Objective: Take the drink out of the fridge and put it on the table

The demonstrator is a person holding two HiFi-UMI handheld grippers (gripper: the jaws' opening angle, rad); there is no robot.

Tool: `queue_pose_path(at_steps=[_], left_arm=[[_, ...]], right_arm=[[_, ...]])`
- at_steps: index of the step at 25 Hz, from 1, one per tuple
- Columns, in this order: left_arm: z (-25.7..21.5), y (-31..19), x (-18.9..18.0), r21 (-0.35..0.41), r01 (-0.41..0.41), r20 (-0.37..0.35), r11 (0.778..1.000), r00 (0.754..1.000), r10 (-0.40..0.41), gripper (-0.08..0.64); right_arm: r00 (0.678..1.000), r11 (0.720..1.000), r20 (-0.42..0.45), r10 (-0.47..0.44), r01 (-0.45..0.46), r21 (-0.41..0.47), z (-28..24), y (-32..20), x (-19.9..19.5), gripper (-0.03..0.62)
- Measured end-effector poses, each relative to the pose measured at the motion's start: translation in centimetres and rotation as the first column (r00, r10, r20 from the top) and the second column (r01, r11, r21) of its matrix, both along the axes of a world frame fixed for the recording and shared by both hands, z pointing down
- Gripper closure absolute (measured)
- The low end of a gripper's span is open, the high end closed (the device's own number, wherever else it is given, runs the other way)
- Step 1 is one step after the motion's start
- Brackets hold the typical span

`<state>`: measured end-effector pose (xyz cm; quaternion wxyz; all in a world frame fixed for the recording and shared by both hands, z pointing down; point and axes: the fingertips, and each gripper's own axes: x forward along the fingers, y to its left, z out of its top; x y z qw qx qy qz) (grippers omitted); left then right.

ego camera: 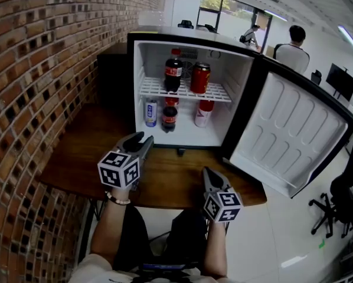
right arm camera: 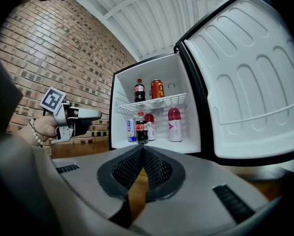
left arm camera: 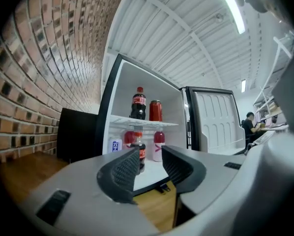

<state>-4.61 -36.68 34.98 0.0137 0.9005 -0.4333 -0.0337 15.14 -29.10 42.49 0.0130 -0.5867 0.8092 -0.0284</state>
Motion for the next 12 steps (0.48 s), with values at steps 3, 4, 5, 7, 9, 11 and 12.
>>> queue_pose_path(at_steps=[3, 4, 5, 7, 9, 11, 12], left_arm=[[-2.9, -1.2, 1.5, 0.028, -0.028, 0.009, 0.999, 1.000, 0.028, 0.345], [-3.9, -1.6, 2.0, 0.040, -0.035, 0.018, 0.999, 0.999, 0.035, 0.333], [-4.9, -2.0, 2.5, 0.051, -0.042, 0.028, 0.998, 0.999, 0.040, 0.331], [-6.8, -3.0, 3.4, 0.071, -0.044, 0.047, 0.997, 0.998, 0.040, 0.256], [-8.7, -4.1, 4.2, 0.085, -0.036, 0.058, 0.996, 0.998, 0.031, 0.199], [-10.6, -5.3, 4.8, 0.094, -0.030, 0.054, 0.995, 0.998, 0.025, 0.187], [-11.5, -5.9, 5.2, 0.096, -0.029, 0.048, 0.995, 0.999, 0.024, 0.184]], right_arm=[[1.000, 1.000, 0.003, 0.000, 0.000, 0.001, -0.1, 0.0, 0.2, 0.572], [1.000, 1.000, 0.004, 0.001, -0.001, 0.003, -0.1, 0.0, 0.3, 0.572], [1.000, 1.000, 0.005, 0.003, -0.003, 0.003, -0.1, 0.0, 0.5, 0.572], [1.000, 1.000, 0.008, 0.006, -0.006, 0.004, -0.1, -0.1, 0.8, 0.572], [1.000, 1.000, 0.010, 0.008, -0.008, 0.005, -0.2, -0.3, 1.0, 0.572], [1.000, 1.000, 0.012, 0.010, -0.010, 0.006, -0.2, -0.4, 1.3, 0.572], [1.000, 1.000, 0.013, 0.010, -0.010, 0.007, -0.2, -0.4, 1.4, 0.572]])
